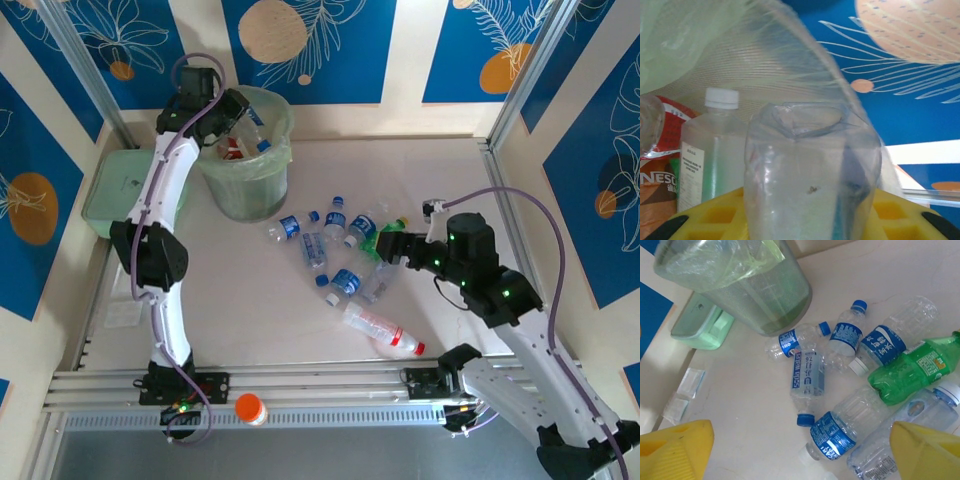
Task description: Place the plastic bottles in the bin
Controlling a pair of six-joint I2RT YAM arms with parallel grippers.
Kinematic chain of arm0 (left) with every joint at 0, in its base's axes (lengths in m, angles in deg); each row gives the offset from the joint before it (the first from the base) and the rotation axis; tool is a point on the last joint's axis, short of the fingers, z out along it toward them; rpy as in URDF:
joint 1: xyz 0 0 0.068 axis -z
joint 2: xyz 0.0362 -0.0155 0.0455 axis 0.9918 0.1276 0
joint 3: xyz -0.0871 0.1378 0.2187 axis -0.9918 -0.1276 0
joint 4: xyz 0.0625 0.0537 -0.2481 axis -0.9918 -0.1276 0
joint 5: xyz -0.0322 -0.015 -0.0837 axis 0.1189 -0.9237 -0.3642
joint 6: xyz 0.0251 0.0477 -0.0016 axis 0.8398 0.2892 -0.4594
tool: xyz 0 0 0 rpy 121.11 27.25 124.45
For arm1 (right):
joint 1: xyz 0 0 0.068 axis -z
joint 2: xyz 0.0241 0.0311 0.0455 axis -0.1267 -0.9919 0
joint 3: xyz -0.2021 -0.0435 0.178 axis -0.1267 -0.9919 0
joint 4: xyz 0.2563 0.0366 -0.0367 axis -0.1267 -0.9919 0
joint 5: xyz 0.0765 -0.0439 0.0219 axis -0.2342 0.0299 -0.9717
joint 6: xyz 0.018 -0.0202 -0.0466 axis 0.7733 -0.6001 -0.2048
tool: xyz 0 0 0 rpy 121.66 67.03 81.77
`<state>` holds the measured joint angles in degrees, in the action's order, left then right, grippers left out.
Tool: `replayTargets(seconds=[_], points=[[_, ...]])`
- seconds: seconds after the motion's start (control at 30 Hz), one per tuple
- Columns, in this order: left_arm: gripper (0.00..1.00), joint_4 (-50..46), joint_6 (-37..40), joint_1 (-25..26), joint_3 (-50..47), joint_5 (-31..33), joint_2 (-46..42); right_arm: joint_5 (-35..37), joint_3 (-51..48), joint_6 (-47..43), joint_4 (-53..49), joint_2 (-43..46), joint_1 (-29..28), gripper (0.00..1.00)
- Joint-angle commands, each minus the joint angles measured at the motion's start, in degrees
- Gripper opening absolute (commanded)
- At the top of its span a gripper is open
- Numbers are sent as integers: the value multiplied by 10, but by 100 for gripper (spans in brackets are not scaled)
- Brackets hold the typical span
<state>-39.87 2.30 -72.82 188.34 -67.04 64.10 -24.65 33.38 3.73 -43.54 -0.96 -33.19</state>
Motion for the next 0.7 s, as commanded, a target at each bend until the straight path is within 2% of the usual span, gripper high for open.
replayTargets(seconds=[0.0,0.33,0.5,0.67], points=[[35,-1,-21,-3,31,-25,17,-7,9,6,13,-11,-2,91],[43,-67,7,0,51,-26,82,-12,4,4,24,-40,-2,91],[59,-74,27,1,60,-37,101,-12,-1,2,37,-54,-2,91],[70,-74,41,9,61,-43,108,-20,10,0,45,-77,-2,91]])
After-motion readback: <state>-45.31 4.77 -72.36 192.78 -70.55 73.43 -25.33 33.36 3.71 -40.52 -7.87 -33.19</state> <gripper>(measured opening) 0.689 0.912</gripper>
